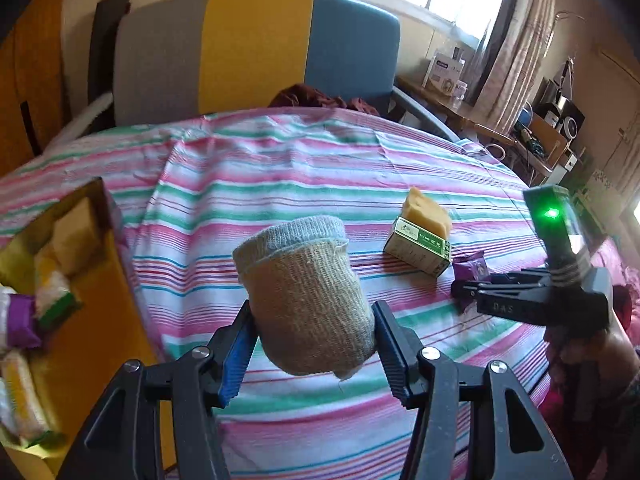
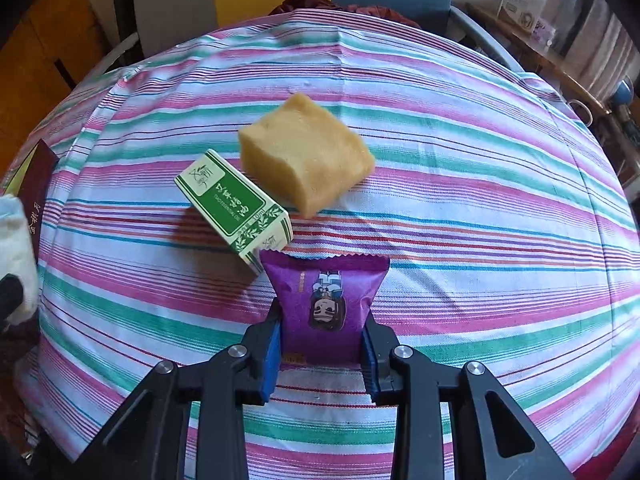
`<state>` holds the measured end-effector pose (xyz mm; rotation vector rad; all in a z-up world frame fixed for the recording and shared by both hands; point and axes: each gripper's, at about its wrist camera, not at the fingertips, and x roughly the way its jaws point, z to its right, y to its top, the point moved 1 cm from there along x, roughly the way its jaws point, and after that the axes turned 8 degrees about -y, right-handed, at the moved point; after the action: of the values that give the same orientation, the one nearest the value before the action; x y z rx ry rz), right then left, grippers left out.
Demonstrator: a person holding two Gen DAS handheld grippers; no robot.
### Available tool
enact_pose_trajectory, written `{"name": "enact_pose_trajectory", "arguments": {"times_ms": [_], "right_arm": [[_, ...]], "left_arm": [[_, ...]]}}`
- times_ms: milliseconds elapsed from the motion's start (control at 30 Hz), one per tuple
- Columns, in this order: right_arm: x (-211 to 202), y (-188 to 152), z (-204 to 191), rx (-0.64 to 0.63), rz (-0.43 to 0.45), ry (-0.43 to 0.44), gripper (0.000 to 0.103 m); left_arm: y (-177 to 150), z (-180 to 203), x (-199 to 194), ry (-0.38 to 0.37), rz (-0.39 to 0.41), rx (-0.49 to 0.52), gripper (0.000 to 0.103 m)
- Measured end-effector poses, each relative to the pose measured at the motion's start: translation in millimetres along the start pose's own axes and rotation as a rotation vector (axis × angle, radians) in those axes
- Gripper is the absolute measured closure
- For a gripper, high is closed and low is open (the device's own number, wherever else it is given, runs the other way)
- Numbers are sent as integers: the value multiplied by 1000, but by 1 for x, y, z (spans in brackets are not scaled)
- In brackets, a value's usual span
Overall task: Organize objects
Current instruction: 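Drop the knit roll into the tray with the left gripper while the right holds the purple pack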
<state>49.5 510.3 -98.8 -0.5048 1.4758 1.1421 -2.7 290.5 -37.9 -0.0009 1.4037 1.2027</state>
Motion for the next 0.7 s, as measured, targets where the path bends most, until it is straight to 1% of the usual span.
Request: {"name": "enact_pose_trajectory", "arguments": {"times_ms": [200, 367, 533, 700], "right_arm": [[3, 2, 1, -5, 9, -4, 70], [5, 2, 2, -7, 12, -7, 69], [7, 2, 5, -11, 14, -10, 69], [6, 4, -2, -19, 18, -18, 69]], "left_arm": [[-3, 2, -27, 13, 51, 25, 46], [-4, 0, -45, 14, 83, 27, 46], [-5, -3, -58, 20, 110, 21, 46], [-8, -8, -67, 34, 133, 16, 45]]}}
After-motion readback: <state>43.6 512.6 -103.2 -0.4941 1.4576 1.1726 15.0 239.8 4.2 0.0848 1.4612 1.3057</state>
